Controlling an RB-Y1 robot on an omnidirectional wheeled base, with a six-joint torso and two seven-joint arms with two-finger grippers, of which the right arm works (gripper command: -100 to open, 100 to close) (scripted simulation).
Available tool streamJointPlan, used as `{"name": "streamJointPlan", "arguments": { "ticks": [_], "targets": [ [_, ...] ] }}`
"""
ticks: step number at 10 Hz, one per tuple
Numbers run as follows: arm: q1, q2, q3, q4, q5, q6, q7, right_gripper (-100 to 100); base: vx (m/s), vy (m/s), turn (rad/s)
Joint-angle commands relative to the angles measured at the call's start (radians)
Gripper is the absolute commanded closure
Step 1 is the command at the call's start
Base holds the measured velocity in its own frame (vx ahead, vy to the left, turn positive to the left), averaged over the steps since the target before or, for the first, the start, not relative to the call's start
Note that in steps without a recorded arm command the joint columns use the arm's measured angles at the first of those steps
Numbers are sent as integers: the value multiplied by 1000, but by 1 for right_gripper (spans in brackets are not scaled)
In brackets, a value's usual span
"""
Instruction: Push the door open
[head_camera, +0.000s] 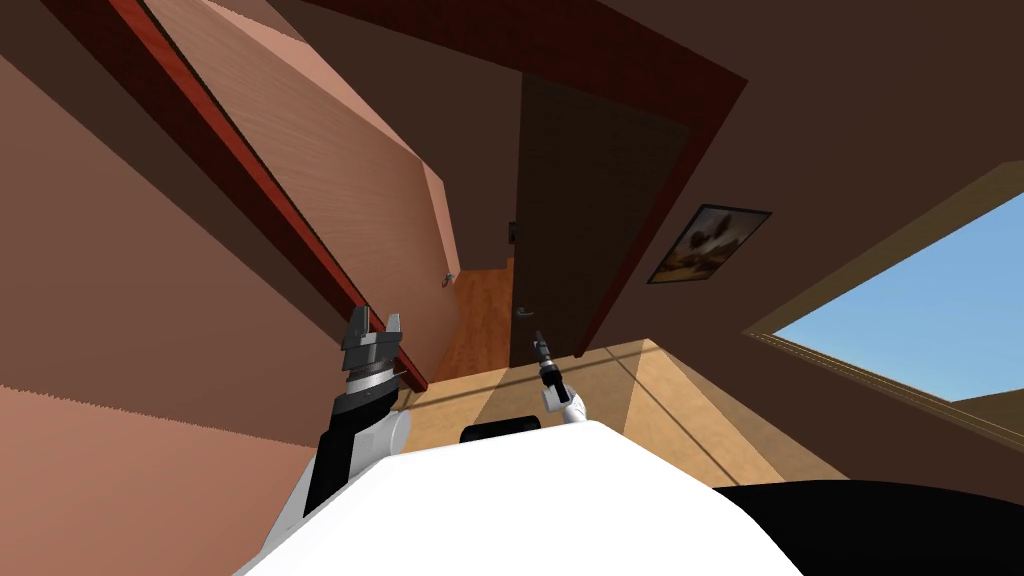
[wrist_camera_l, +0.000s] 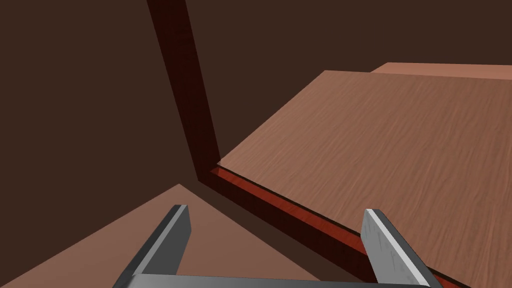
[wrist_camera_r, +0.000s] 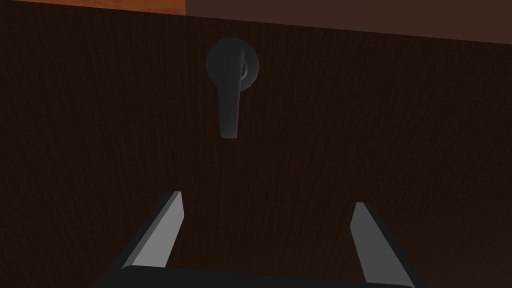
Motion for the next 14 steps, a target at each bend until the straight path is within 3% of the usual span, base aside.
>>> {"name": "streamJointPlan", "arguments": {
  "ticks": [1,5,7,10,14],
  "targets": [
    [-19,2,0,42,-2,-13,-4,-100,61,-18,4],
    [-56,10,2,129,-7,-30,-15,-100,89,-26,5],
    [-84,18,4,194,-10,-44,-24,-100,109,-31,4],
    [-84,2,-2,199,-13,-56,-21,-100,117,-3,20],
    [-81,-1,-9,206,-17,-64,-16,-100,202,19,25]
  ]
}}
